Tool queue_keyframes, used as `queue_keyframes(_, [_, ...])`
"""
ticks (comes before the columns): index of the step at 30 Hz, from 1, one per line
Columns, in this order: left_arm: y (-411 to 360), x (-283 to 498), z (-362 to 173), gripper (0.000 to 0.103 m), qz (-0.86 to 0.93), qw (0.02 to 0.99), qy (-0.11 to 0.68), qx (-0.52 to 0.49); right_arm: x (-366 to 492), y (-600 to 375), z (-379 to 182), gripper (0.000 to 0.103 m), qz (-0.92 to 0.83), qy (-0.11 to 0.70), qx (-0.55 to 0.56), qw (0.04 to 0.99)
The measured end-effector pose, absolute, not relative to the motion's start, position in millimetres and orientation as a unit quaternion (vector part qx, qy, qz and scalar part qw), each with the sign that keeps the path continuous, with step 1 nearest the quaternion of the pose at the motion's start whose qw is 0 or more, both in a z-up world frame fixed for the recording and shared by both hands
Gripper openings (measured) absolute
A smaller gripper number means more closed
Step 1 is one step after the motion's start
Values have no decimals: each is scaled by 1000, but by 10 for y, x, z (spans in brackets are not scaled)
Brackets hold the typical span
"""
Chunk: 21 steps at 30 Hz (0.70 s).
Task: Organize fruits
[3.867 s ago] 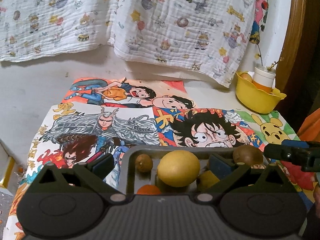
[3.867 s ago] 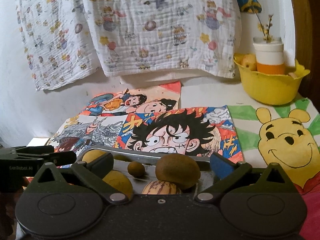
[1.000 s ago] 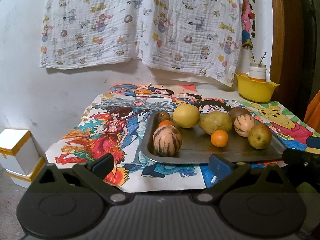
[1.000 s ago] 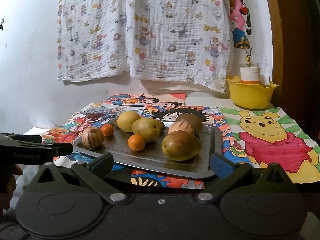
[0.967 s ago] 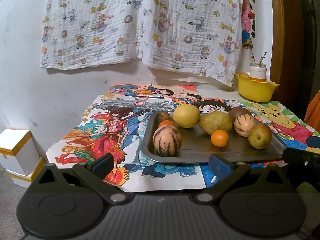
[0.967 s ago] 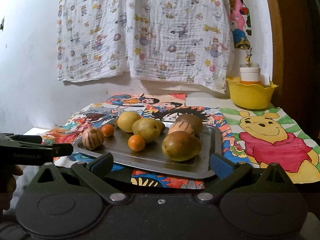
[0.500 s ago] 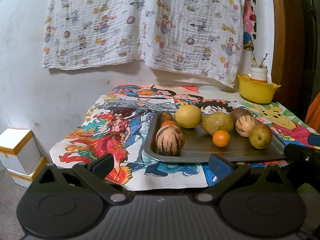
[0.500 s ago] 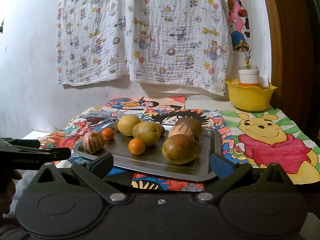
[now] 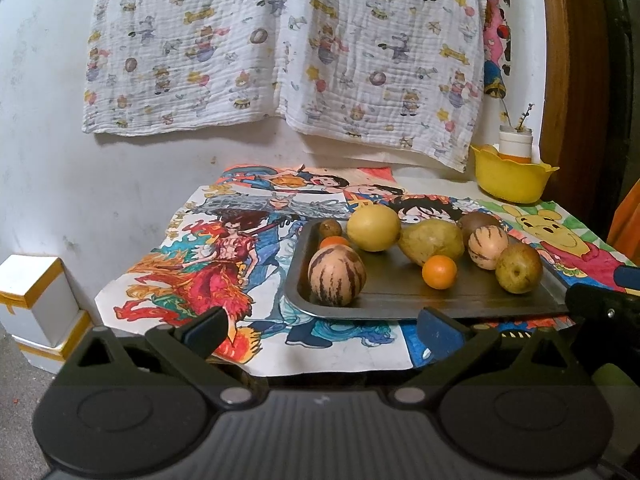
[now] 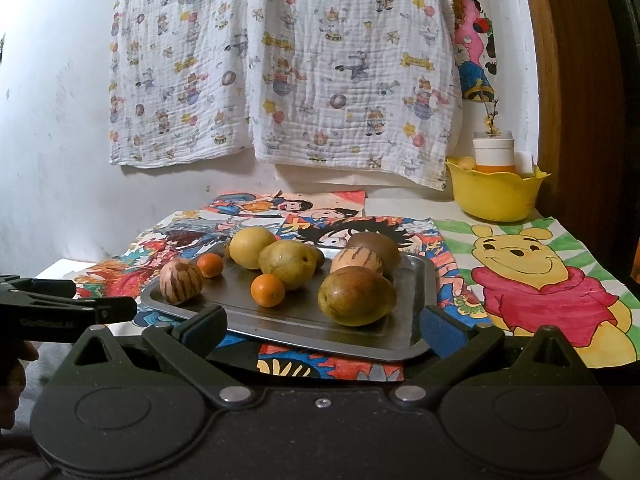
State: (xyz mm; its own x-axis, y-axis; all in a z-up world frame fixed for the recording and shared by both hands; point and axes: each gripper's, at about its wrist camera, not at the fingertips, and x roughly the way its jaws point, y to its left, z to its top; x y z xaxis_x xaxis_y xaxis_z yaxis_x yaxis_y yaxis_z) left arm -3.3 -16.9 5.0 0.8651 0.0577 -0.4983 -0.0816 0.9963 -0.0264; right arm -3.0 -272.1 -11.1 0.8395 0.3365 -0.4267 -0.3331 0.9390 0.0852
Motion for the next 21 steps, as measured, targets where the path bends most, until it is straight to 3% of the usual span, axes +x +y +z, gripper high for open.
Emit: queue_keyframes(21, [-186,-31,38,103,34,964,261,-22,-29,-2715,-109,102,175,223,3,959])
